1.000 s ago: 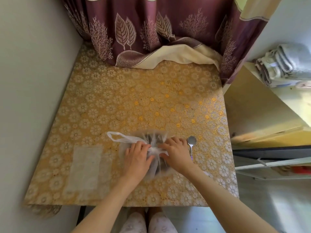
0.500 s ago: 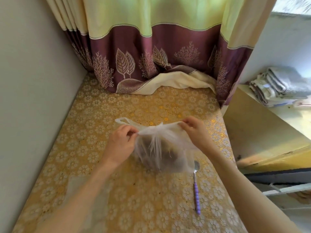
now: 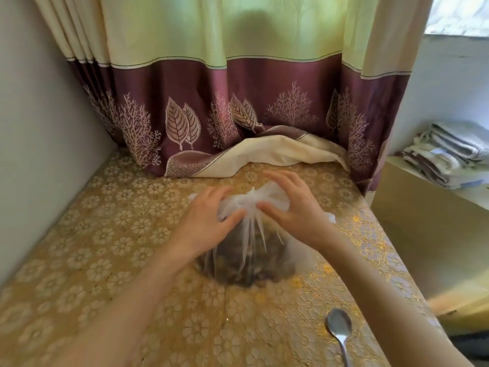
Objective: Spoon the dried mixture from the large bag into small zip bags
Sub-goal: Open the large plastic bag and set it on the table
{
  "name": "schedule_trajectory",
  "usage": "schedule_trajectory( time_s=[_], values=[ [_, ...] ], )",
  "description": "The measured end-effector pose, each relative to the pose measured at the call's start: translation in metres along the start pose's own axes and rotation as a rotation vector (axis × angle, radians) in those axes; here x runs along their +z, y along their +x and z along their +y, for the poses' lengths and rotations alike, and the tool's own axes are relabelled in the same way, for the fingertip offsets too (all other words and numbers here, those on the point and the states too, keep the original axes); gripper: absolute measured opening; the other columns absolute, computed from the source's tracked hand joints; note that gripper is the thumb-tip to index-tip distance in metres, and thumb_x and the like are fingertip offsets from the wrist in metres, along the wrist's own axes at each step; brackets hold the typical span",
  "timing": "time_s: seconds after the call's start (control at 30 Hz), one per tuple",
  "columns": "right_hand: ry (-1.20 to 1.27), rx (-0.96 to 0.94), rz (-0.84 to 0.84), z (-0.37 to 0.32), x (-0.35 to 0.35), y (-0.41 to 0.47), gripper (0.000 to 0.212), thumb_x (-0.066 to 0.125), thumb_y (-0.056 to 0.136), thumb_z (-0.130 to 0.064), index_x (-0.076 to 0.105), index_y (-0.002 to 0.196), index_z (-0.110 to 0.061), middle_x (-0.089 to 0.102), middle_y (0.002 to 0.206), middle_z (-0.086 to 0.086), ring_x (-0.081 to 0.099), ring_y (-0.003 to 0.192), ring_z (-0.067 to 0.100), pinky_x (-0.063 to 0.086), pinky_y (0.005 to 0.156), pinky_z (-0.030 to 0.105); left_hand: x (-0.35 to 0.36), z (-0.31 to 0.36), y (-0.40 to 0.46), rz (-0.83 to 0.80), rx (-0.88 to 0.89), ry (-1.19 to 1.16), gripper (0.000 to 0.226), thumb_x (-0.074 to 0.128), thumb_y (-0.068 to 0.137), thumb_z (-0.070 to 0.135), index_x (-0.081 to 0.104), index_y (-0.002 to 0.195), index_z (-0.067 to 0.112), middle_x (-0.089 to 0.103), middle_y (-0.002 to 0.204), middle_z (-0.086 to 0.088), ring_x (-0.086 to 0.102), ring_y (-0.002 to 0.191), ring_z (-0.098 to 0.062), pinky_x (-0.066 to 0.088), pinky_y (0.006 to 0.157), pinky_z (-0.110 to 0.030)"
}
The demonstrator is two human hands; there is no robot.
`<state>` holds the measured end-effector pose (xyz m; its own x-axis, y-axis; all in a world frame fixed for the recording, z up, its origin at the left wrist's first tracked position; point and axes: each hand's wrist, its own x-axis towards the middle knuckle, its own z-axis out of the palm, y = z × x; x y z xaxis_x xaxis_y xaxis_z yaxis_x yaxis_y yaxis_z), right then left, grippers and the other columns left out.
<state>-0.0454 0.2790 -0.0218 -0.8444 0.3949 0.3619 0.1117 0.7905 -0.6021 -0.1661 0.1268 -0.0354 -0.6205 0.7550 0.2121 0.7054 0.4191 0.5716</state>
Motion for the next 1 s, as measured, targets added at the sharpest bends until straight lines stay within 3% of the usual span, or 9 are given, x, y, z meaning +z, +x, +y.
schedule_trajectory(
  time_s=[0.1, 0.17, 0.23, 0.33, 0.4, 0.5, 0.6, 0.83, 1.0],
  values=[
    [-0.298, -0.074, -0.115, 0.017, 0.022, -0.001, 0.055, 0.061, 0.088, -0.041, 0.046, 0.139, -0.028, 0.039, 0.145, -0.002, 0.030, 0.133, 0.020, 0.025, 0.108, 0.032, 0.027, -0.012, 0.008, 0.051, 0.034, 0.160, 0.054, 0.056, 0.082, 0.056, 0.056, 0.126, 0.024, 0.048, 0.103, 0.009, 0.050, 0.102, -0.017, 0.043, 0.093, -0.040],
    [-0.321, -0.101, -0.066, 0.027, 0.030, 0.002, 0.039, 0.058, 0.092, -0.033, 0.057, 0.130, -0.025, 0.053, 0.132, -0.001, 0.041, 0.124, 0.020, 0.032, 0.101, 0.031, 0.038, -0.019, 0.011, 0.135, 0.085, 0.095, 0.043, 0.063, 0.082, 0.046, 0.063, 0.116, 0.020, 0.051, 0.100, 0.006, 0.052, 0.096, -0.016, 0.045, 0.087, -0.037],
    [-0.228, -0.122, 0.030, 0.031, 0.031, 0.008, 0.024, 0.061, 0.091, -0.027, 0.070, 0.111, -0.016, 0.067, 0.109, 0.002, 0.055, 0.105, 0.020, 0.041, 0.089, 0.032, 0.041, -0.020, 0.015, 0.205, 0.105, -0.085, 0.026, 0.068, 0.082, 0.035, 0.066, 0.103, 0.020, 0.055, 0.096, 0.004, 0.054, 0.092, -0.014, 0.044, 0.081, -0.025],
    [0.176, -0.031, 0.087, 0.025, 0.020, 0.013, 0.012, 0.066, 0.087, -0.015, 0.075, 0.093, -0.010, 0.070, 0.084, -0.001, 0.060, 0.081, 0.008, 0.044, 0.077, 0.021, 0.032, -0.013, 0.017, 0.257, 0.120, -0.327, 0.011, 0.068, 0.083, 0.025, 0.062, 0.091, 0.025, 0.058, 0.092, 0.009, 0.053, 0.085, 0.000, 0.038, 0.074, -0.006],
    [0.424, 0.034, 0.059, 0.019, 0.011, 0.008, 0.012, 0.066, 0.087, -0.011, 0.074, 0.096, -0.013, 0.070, 0.082, -0.003, 0.060, 0.076, 0.003, 0.047, 0.074, 0.017, 0.024, -0.007, 0.011, 0.291, 0.141, -0.427, 0.010, 0.068, 0.083, 0.021, 0.063, 0.089, 0.027, 0.061, 0.089, 0.011, 0.054, 0.081, 0.005, 0.041, 0.073, -0.010],
    [0.603, 0.121, 0.070, 0.009, -0.008, -0.004, 0.012, 0.066, 0.086, -0.013, 0.075, 0.094, -0.010, 0.070, 0.079, -0.003, 0.062, 0.071, 0.003, 0.050, 0.066, 0.014, 0.003, 0.002, 0.001, 0.311, 0.094, -0.519, 0.007, 0.067, 0.084, 0.018, 0.067, 0.085, 0.026, 0.065, 0.085, 0.006, 0.060, 0.081, -0.010, 0.047, 0.074, -0.024],
    [0.631, 0.166, 0.189, -0.004, -0.030, -0.018, 0.011, 0.069, 0.084, -0.019, 0.077, 0.082, -0.012, 0.070, 0.074, -0.002, 0.061, 0.068, 0.006, 0.049, 0.063, 0.019, -0.024, 0.001, -0.015, 0.338, -0.027, -0.622, 0.009, 0.064, 0.087, 0.016, 0.069, 0.089, 0.009, 0.068, 0.089, -0.014, 0.060, 0.083, -0.026, 0.049, 0.082, -0.044],
    [0.757, 0.291, 0.279, -0.051, -0.050, -0.036, 0.025, 0.052, 0.097, -0.021, 0.069, 0.080, -0.012, 0.067, 0.076, 0.004, 0.061, 0.070, 0.018, 0.050, 0.070, 0.032, -0.060, 0.029, -0.061, 0.224, -0.126, -0.690, 0.022, 0.060, 0.090, 0.021, 0.063, 0.094, -0.001, 0.060, 0.088, -0.020, 0.054, 0.080, -0.028, 0.041, 0.072, -0.040],
    [0.911, 0.389, 0.398, -0.067, -0.058, -0.060, 0.043, 0.042, 0.102, -0.022, 0.057, 0.065, -0.007, 0.056, 0.048, 0.000, 0.047, 0.034, 0.004, 0.039, 0.039, 0.018, -0.083, 0.029, -0.095, 0.374, -0.218, -0.851, 0.009, 0.062, 0.086, 0.012, 0.060, 0.082, 0.004, 0.063, 0.073, -0.013, 0.057, 0.067, -0.023, 0.048, 0.067, -0.036]
  ],
)
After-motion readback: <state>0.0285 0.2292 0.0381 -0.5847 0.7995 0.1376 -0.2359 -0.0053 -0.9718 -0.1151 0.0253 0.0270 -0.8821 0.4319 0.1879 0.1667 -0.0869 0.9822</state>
